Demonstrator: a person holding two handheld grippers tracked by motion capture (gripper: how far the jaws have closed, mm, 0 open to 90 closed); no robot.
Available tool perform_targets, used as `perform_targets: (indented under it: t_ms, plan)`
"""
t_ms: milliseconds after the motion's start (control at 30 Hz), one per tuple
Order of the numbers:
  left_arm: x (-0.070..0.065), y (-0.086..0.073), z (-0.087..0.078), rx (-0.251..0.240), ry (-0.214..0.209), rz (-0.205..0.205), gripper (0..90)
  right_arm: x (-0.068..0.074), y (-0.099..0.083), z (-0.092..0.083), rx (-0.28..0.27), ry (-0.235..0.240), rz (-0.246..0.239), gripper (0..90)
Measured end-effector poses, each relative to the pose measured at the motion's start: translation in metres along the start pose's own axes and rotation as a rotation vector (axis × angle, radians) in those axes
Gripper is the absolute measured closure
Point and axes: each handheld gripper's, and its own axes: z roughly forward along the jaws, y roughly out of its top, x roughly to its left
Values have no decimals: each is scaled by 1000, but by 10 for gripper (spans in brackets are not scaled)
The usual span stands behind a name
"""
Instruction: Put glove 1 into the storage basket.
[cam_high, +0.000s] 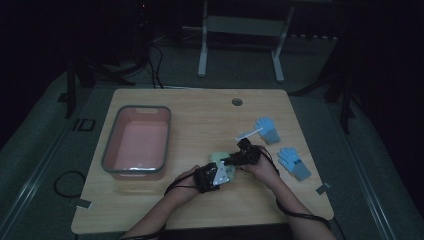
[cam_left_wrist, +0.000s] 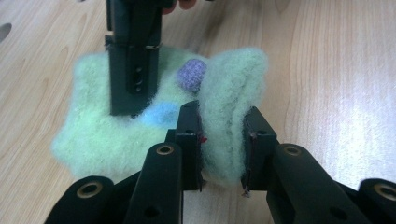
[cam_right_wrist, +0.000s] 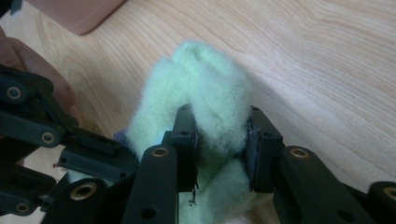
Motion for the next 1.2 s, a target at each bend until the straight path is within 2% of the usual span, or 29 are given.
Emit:
perform_targets:
  t_ms: [200,433,700,900,1067,1200]
  plan:
    - [8,5,-11,11,-6,8,741,6,5,-4,-17,-18,5,699]
    - [14,14,-32,12,2,26,744,17,17,-14,-48,-8,-9,700]
    - [23,21,-53,15,17,39,744,32,37,-24,-67,-9,-48,700]
    - [31,22,-65,28,27,45,744,40,50,-24,-77,-13,-60,700]
    - [40,23,-83,47,35,52,743,48,64,-22,-93,-1,-66,700]
    - [43,22,-90,51,47,57,743,54,73,-21,-96,3,-72,700]
